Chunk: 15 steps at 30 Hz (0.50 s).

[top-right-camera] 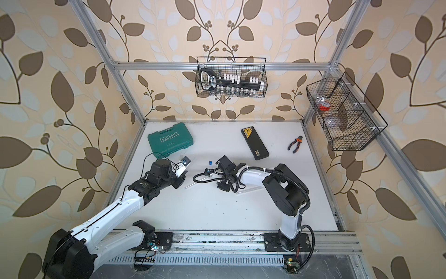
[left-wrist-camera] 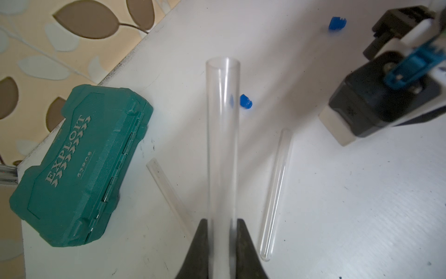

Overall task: Insert stoppers into test tubes
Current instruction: Pick up the stopper from the center of the board.

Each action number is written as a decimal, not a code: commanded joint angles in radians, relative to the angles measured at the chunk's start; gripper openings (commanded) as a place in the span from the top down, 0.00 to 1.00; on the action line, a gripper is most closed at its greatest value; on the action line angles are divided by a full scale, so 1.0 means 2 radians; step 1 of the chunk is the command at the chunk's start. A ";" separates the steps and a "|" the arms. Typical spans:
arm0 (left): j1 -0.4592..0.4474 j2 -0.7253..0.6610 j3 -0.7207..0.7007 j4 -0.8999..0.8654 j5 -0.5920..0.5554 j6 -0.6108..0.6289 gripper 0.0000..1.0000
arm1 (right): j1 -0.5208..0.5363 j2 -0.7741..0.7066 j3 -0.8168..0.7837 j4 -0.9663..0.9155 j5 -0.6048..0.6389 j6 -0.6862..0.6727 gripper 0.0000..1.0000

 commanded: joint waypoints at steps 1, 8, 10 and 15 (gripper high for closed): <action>0.004 -0.009 -0.003 0.014 -0.002 0.003 1.00 | 0.003 0.013 0.009 -0.022 0.002 -0.010 0.86; 0.005 -0.012 -0.006 0.017 0.001 0.006 1.00 | 0.001 -0.007 0.008 -0.022 -0.012 -0.008 0.89; 0.004 -0.016 -0.009 0.021 0.005 0.009 1.00 | -0.001 -0.022 0.006 -0.023 -0.023 -0.007 0.89; 0.005 -0.032 -0.018 0.030 0.036 0.017 1.00 | -0.006 -0.082 -0.015 -0.031 -0.050 0.005 0.89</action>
